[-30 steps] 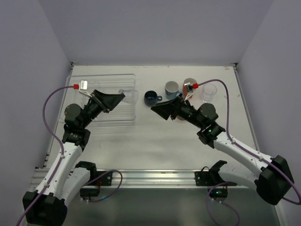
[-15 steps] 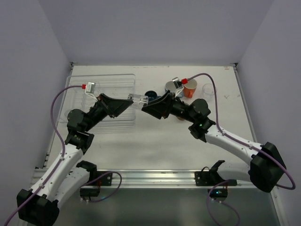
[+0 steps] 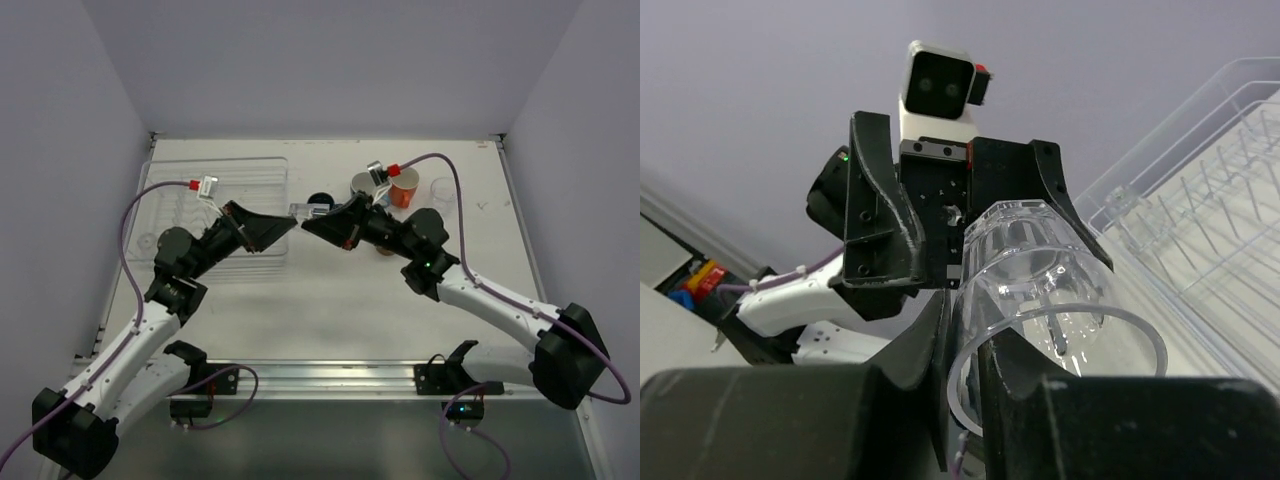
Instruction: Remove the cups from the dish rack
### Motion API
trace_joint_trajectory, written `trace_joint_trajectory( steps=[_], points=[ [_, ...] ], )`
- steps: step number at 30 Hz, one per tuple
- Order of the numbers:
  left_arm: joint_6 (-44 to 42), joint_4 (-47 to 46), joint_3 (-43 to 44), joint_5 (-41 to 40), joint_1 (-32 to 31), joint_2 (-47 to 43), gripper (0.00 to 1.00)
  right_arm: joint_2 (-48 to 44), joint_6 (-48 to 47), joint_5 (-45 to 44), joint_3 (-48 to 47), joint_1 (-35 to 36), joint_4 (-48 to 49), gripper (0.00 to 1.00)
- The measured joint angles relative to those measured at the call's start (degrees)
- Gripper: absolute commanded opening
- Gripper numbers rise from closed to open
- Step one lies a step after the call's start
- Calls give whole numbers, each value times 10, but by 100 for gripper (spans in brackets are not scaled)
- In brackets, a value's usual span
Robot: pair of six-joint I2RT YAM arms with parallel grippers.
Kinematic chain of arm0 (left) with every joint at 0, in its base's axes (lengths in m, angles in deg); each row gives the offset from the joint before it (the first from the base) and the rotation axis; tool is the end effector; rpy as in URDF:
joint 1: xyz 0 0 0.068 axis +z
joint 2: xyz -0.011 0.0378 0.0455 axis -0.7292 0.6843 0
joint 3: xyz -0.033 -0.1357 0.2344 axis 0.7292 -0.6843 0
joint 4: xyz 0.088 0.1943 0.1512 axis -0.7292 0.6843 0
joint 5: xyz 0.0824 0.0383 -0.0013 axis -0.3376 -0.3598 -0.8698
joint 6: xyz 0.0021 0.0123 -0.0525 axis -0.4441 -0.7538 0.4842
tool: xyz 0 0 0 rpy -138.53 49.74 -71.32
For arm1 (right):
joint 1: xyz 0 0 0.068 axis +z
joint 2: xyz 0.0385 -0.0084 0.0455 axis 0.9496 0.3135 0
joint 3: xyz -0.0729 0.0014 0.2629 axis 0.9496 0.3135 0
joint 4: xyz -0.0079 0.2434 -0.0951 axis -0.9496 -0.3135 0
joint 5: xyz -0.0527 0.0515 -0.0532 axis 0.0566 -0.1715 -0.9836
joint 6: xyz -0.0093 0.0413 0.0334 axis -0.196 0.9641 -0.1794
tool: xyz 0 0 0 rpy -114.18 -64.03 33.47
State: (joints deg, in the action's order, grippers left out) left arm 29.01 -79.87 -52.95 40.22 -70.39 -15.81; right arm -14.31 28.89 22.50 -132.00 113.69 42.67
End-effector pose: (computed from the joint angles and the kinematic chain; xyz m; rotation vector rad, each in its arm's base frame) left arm 0.1707 -0.0934 0.3284 -0.0635 1.5732 -1.5911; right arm 0.1950 0.1987 0.3467 -0.3643 1.4484 1.7154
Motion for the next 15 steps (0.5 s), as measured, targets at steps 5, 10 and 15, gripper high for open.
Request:
trace_joint_trajectory(
  steps=[5,10,15],
  points=[
    [-92,120,60,-43,-1,-19,100,-75,-72,-57,0,-3,-143,0],
    [-225,255,132,-116,-1,-72,100,-143,-174,-148,-40,-56,-370,0],
    [-322,339,136,-173,-1,-119,100,-137,-257,-268,-95,-178,-574,0]
  ],
)
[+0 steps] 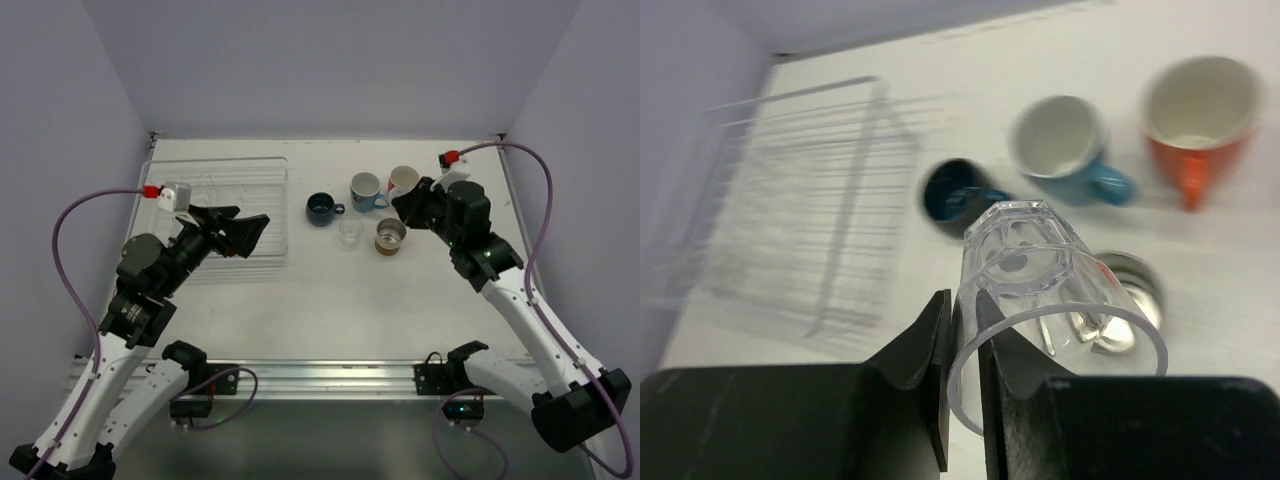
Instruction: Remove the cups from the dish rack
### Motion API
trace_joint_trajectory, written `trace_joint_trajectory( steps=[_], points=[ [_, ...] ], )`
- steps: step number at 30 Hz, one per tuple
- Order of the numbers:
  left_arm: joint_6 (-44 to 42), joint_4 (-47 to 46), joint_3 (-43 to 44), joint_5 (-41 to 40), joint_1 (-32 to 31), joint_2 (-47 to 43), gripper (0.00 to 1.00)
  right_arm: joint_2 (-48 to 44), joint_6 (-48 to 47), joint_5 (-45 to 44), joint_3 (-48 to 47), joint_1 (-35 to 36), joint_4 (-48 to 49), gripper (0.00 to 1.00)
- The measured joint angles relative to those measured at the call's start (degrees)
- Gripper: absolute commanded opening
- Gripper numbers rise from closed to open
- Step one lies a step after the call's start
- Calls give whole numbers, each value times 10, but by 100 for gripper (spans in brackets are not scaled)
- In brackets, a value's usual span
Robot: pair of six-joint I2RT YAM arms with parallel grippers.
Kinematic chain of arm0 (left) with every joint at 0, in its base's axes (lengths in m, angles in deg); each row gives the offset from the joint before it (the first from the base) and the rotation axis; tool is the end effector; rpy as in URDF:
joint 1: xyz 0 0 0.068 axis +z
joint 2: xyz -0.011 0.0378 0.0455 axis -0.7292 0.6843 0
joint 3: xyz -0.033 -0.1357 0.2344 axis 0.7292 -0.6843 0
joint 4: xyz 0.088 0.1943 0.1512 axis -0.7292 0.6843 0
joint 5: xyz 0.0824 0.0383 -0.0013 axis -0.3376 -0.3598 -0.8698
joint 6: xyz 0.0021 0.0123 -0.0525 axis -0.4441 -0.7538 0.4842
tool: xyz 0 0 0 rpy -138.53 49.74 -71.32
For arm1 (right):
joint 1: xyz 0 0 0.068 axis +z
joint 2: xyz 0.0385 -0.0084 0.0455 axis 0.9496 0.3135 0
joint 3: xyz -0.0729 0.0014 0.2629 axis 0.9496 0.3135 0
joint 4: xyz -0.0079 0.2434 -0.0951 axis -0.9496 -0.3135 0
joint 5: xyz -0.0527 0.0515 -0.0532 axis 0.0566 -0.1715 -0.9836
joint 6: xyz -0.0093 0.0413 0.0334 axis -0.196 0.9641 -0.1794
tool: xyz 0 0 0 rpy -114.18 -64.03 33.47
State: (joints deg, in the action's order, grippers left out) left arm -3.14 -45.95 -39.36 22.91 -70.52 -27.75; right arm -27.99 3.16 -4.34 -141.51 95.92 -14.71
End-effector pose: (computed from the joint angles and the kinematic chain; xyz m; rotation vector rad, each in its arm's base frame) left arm 0.1253 -0.0629 0.3808 0.0574 1.5614 -0.9353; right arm 0.2076 0.0949 0.3573 0.0387 1.8830 0.6761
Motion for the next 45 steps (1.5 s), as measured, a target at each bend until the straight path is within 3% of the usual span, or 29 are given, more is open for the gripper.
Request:
trace_joint_trajectory(
  steps=[5,12,18,30,37,38,39,42,45],
  points=[
    [-72,60,-20,-35,0,-3,100,97,-59,-85,-44,-76,-127,0],
    [-135,112,-39,-61,0,-9,100,262,-108,-110,-83,-130,-220,0],
    [-153,120,-48,-63,0,-33,100,350,-124,-104,-115,-133,-244,0],
    [-156,120,-49,-63,0,-32,100,407,-131,-87,-124,-133,-239,7],
    [-156,122,-49,-72,0,-23,100,433,-132,-77,-144,-133,-233,25],
    [-157,122,-50,-74,0,-23,100,433,-132,-77,-145,-133,-231,31],
    [-156,123,-50,-76,0,-22,100,433,-132,-78,-146,-133,-230,49],
    [-157,123,-50,-81,2,-17,100,429,-132,-80,-147,-133,-226,63],
    [-156,123,-50,-86,7,-9,100,410,-132,-81,-147,-132,-224,63]
  ],
)
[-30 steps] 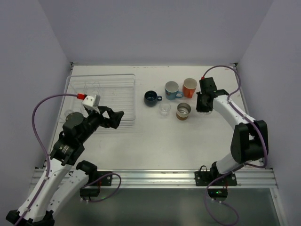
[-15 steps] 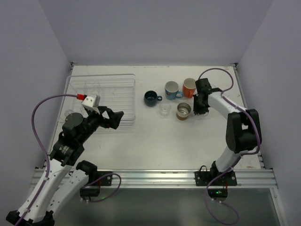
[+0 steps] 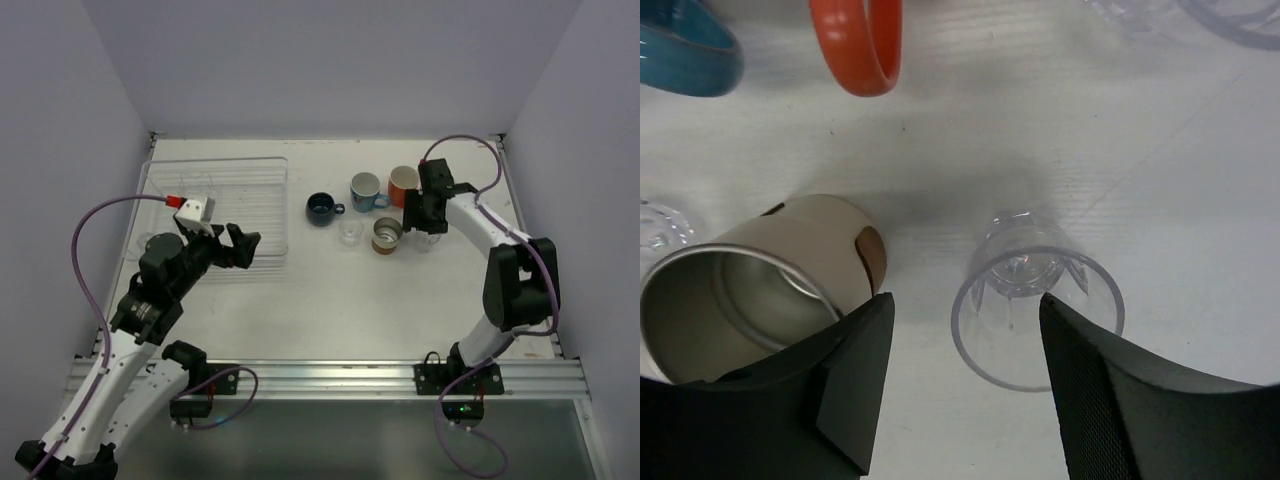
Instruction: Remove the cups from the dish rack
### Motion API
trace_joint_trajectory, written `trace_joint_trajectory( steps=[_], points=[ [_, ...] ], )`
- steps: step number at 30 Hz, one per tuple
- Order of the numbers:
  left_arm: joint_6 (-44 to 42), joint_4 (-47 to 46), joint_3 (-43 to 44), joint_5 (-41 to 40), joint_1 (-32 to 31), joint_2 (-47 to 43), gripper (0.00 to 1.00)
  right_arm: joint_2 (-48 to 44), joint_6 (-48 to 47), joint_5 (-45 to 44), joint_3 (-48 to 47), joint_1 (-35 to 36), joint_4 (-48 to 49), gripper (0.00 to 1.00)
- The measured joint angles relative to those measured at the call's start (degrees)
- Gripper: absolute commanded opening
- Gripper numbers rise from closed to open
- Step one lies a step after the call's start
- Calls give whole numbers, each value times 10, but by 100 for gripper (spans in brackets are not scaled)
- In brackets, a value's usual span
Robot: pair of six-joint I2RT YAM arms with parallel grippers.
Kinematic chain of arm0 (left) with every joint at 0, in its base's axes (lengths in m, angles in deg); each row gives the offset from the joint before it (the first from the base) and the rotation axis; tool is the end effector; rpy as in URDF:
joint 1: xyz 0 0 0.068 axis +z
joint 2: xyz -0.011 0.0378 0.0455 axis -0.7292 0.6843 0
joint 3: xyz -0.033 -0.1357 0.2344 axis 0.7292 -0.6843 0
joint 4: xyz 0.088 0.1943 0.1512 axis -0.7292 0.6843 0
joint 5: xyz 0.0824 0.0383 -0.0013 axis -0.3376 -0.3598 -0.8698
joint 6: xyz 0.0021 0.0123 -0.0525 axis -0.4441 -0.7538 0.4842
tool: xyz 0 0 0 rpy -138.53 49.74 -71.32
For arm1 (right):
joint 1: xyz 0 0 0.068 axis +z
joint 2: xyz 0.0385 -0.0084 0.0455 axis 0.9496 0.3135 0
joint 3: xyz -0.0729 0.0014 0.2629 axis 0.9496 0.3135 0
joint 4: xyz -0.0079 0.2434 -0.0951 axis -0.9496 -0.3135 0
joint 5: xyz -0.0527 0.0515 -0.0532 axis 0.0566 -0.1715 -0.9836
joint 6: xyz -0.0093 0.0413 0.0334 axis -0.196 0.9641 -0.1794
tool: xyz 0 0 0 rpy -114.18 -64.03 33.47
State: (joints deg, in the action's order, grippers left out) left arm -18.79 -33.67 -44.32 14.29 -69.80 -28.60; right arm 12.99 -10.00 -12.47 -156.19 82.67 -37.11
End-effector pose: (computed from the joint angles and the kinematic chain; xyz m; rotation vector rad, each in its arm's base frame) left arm 0.1316 -0.0579 0.3298 0.1402 1.8009 -0.5476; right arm 0.3428 0.0626 0.2134 0.1305 2.6659 0.0103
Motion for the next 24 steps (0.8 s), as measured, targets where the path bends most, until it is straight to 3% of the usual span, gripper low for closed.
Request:
trace_joint_trajectory(
  steps=[7,13,17,24],
  points=[
    [18,17,0,-108,11,21,100,-146,16,9,44,6,47,64],
    [92,51,1,-256,12,38,100,-335,55,41,160,15,146,64],
    [143,93,16,-349,21,99,100,-441,82,78,249,22,200,64],
    [175,103,65,-378,139,192,100,-537,123,154,304,25,273,63]
  ],
)
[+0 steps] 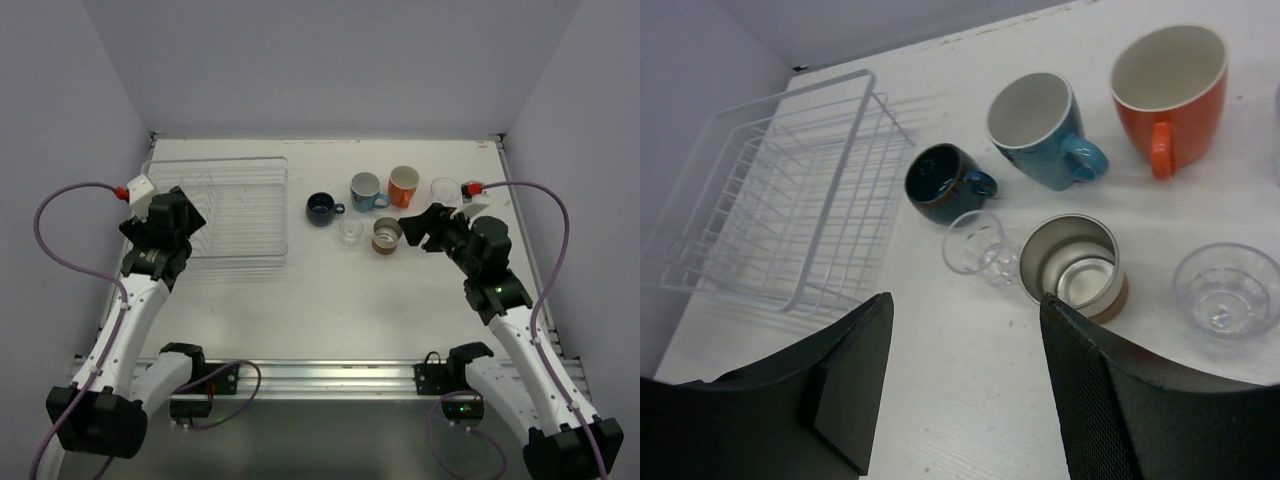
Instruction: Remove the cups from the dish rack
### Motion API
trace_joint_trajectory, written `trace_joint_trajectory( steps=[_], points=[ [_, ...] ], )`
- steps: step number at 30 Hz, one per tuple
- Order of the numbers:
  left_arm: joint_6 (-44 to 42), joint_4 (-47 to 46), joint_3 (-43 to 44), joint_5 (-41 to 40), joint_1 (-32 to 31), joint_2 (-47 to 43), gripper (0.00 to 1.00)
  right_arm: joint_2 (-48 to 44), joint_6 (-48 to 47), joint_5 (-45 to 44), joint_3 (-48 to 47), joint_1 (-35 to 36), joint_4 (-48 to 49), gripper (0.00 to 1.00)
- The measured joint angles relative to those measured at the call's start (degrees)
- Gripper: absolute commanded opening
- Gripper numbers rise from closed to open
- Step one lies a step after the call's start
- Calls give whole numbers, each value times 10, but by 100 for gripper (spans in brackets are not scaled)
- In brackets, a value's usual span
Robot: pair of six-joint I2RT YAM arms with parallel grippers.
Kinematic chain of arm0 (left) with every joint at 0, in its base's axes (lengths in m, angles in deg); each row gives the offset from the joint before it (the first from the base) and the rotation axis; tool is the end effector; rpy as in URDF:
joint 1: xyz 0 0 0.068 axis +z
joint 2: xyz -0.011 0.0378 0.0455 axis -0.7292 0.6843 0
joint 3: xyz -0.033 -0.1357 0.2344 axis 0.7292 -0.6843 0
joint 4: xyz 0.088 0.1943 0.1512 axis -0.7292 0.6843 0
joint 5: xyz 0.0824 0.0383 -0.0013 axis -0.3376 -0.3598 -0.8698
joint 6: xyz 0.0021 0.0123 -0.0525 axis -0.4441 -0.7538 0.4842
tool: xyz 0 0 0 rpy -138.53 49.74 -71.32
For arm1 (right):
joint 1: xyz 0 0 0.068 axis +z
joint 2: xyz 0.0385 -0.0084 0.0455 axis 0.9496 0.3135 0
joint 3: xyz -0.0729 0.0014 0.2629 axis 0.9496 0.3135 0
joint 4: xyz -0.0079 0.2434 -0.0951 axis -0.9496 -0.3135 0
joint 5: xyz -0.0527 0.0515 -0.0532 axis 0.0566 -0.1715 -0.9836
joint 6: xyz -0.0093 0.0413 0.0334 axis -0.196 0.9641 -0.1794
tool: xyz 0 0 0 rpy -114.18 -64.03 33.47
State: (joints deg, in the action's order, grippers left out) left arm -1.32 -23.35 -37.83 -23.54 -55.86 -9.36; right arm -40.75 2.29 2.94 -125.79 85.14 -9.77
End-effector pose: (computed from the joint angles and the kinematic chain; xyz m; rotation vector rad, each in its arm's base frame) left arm 0.1972 -0.0108 0.3029 -0.7679 1.9160 0.1968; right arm 0.1794 0.0489 0.3108 0.1025 1.8376 0.6564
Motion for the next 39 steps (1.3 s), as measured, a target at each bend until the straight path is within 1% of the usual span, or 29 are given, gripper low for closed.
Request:
trace_joint_trajectory(
  steps=[5,8,14,18,27,36,37,39],
  points=[
    [13,-10,38,10,91,60,100,-13,17,44,12,2,31,63],
    [17,-15,47,20,134,100,95,-16,23,60,18,5,33,63],
    [23,-18,47,36,189,166,92,-21,26,79,19,13,41,63],
    [24,-29,47,40,196,190,89,-21,27,93,19,14,44,63],
    [42,-45,47,31,197,239,86,-20,30,106,19,16,49,62],
    [60,-62,47,12,206,272,77,-20,31,110,19,17,52,62],
    [61,-64,47,11,207,277,73,-20,31,110,19,17,53,62],
    [64,-70,47,9,208,289,70,-20,31,111,19,17,52,62]
  ],
)
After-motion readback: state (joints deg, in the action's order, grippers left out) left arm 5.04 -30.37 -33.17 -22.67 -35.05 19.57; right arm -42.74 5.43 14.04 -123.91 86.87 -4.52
